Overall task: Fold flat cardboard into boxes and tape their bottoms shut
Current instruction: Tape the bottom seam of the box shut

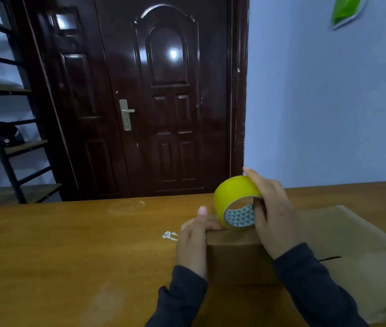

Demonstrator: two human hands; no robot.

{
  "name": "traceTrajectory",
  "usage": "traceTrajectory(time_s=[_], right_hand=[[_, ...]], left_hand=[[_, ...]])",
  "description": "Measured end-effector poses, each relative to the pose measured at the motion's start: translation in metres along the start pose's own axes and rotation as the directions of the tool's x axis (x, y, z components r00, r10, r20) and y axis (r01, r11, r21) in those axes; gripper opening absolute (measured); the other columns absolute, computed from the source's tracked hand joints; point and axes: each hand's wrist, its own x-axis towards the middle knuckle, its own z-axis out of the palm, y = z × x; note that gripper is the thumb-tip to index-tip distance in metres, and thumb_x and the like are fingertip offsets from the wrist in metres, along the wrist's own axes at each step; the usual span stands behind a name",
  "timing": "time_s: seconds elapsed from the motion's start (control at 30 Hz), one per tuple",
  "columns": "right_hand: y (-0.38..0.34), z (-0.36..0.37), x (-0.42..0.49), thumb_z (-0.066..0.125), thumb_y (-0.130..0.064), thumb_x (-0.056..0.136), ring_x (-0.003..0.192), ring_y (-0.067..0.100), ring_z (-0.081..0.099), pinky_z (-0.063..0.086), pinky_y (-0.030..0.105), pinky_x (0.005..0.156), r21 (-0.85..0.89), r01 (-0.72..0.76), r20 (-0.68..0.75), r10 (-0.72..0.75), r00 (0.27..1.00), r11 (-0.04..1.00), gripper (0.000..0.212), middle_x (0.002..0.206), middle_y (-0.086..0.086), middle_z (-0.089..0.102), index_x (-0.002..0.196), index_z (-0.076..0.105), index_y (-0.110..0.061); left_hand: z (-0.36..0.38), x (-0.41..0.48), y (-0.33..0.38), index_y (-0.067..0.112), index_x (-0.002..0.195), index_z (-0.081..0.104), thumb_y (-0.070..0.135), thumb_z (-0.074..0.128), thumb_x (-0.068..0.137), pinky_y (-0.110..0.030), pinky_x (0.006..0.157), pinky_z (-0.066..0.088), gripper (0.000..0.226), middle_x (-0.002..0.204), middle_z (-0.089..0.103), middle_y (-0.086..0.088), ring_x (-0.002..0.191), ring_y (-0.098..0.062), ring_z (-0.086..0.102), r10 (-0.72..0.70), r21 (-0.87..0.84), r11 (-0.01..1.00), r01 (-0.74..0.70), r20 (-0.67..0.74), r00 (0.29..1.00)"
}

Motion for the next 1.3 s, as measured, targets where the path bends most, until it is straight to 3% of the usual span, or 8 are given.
traceTrajectory(time_s=[0.13, 0.3, 0.4, 0.57, 0.7, 0.87, 1.1, 1.3], right_hand=[[-0.003, 0.0, 0.001, 0.054, -0.004, 0.088, 0.097, 0.009, 0.053, 0.055, 0.02, 0.062, -0.046, 0.062, 0.041, -0.06, 0.997, 0.997, 0.07, 0.118, -0.001, 0.051, 0.147, 0.029, -0.035], [-0.003, -0.001, 0.003, 0.055, 0.0, 0.087, 0.107, 0.011, 0.052, 0.052, 0.018, 0.073, -0.041, 0.083, 0.057, -0.081, 0.995, 0.996, 0.072, 0.125, 0.001, 0.052, 0.146, 0.031, -0.034], [-0.005, -0.002, 0.002, 0.055, -0.002, 0.089, 0.108, 0.003, 0.048, 0.05, 0.016, 0.078, 0.027, 0.059, 0.057, -0.06, 0.997, 0.998, 0.073, 0.129, -0.003, 0.05, 0.147, 0.025, -0.036], [-0.008, -0.002, 0.0, 0.066, -0.028, 0.087, 0.108, 0.006, 0.054, 0.053, 0.031, 0.089, 0.217, -0.264, 0.11, 0.245, 0.963, 0.94, 0.073, 0.127, -0.009, 0.052, 0.145, 0.022, -0.035], [-0.007, -0.001, -0.001, 0.055, -0.064, 0.078, 0.092, 0.005, 0.06, 0.058, 0.037, 0.076, -0.014, -0.262, 0.347, 0.25, 0.904, 0.965, 0.049, 0.104, -0.016, 0.063, 0.118, 0.047, -0.038], [-0.011, -0.007, -0.001, 0.042, -0.042, 0.097, 0.059, 0.015, 0.06, 0.054, 0.042, 0.057, -0.042, -0.214, 0.302, 0.217, 0.928, 0.976, 0.016, 0.069, -0.004, 0.059, 0.108, 0.04, -0.031], [-0.008, -0.008, 0.0, 0.042, -0.034, 0.098, 0.064, 0.015, 0.06, 0.053, 0.041, 0.058, 0.043, -0.236, 0.27, 0.216, 0.938, 0.971, 0.015, 0.077, -0.002, 0.061, 0.112, 0.037, -0.03], [-0.013, -0.01, 0.0, 0.044, -0.029, 0.097, 0.063, 0.014, 0.056, 0.045, 0.033, 0.052, 0.131, -0.272, 0.186, 0.245, 0.951, 0.953, 0.01, 0.075, 0.0, 0.058, 0.107, 0.041, -0.029]], left_hand=[[-0.003, -0.002, 0.006, 0.009, 0.083, 0.069, 0.051, 0.045, 0.092, -0.013, 0.064, 0.041, 0.049, 0.109, 0.063, -0.009, 0.097, -0.01, 0.059, -0.007, -0.071, 0.997, 0.011, 0.065, 0.998], [-0.007, -0.006, 0.013, -0.002, 0.096, 0.062, 0.021, 0.049, 0.096, -0.009, 0.047, 0.047, 0.026, 0.078, 0.063, -0.005, 0.053, 0.003, 0.062, -0.072, -0.236, 0.965, 0.114, 0.182, 0.981], [-0.009, -0.004, 0.013, 0.006, 0.084, 0.06, 0.021, 0.051, 0.094, -0.018, 0.059, 0.05, 0.021, 0.081, 0.062, -0.008, 0.067, -0.005, 0.062, -0.066, -0.222, 0.97, 0.097, 0.142, 0.988], [-0.013, 0.001, 0.007, 0.013, 0.073, 0.062, 0.018, 0.052, 0.093, -0.035, 0.077, 0.046, 0.024, 0.081, 0.07, -0.002, 0.087, -0.018, 0.062, -0.128, -0.327, 0.935, 0.141, 0.059, 0.99], [-0.02, 0.005, 0.005, 0.011, 0.076, 0.059, 0.015, 0.052, 0.093, -0.042, 0.086, 0.046, 0.018, 0.079, 0.07, -0.003, 0.091, -0.021, 0.063, -0.199, -0.371, 0.905, 0.209, 0.067, 0.978], [-0.017, 0.006, 0.002, 0.02, 0.052, 0.064, 0.009, 0.054, 0.09, -0.045, 0.093, 0.046, 0.041, 0.09, 0.068, -0.006, 0.105, -0.029, 0.06, -0.141, -0.262, 0.954, 0.143, 0.027, 0.99], [-0.012, 0.001, 0.001, 0.012, 0.075, 0.067, 0.007, 0.051, 0.094, -0.043, 0.089, 0.05, 0.025, 0.112, 0.065, -0.012, 0.103, -0.028, 0.061, -0.107, -0.287, 0.954, 0.088, -0.053, 0.993], [-0.014, 0.008, -0.005, 0.012, 0.064, 0.047, 0.004, 0.046, 0.096, -0.044, 0.085, 0.051, 0.033, 0.124, 0.059, -0.004, 0.105, -0.032, 0.062, -0.161, -0.377, 0.919, 0.114, -0.096, 0.982]])
